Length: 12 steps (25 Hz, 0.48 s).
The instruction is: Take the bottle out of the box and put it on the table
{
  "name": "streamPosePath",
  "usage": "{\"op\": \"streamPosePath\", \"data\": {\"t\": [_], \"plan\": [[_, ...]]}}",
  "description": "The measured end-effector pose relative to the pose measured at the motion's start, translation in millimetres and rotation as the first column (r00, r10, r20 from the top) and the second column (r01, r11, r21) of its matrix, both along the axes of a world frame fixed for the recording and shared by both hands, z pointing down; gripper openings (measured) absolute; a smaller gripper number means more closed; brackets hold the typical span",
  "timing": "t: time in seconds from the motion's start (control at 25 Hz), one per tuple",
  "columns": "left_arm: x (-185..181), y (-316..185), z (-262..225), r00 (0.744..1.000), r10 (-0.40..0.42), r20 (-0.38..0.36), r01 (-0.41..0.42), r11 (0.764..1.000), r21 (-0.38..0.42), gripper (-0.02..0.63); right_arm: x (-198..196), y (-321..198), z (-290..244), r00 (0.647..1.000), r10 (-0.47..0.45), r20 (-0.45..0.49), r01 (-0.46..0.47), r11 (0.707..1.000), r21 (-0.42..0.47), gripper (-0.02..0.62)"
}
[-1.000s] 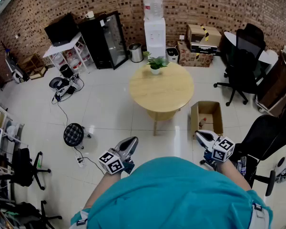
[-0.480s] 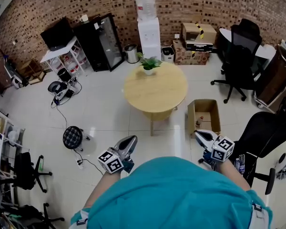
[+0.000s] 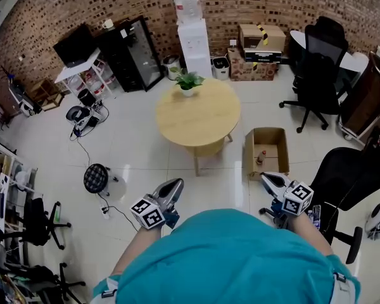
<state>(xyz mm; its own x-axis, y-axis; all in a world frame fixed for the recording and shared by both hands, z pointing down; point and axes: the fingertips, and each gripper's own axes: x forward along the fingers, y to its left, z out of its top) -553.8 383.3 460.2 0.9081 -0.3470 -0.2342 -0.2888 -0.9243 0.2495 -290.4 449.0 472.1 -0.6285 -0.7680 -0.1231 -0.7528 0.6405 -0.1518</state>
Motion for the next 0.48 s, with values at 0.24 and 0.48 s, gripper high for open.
{"op": "streamPosePath", "data": {"t": [0.24, 0.48], "plan": [[42, -33, -19, 1.0, -0.001, 0.025, 0.002, 0.998, -0.059, 0.0, 39, -42, -20, 1.0, -0.006, 0.02, 0.006, 1.0, -0.03, 0.002], [32, -83, -3, 0.999, 0.033, 0.015, -0.032, 0.998, -0.06, 0.0, 21, -85, -9, 1.0, 0.0, 0.008, 0.001, 0.999, -0.052, 0.002]]}}
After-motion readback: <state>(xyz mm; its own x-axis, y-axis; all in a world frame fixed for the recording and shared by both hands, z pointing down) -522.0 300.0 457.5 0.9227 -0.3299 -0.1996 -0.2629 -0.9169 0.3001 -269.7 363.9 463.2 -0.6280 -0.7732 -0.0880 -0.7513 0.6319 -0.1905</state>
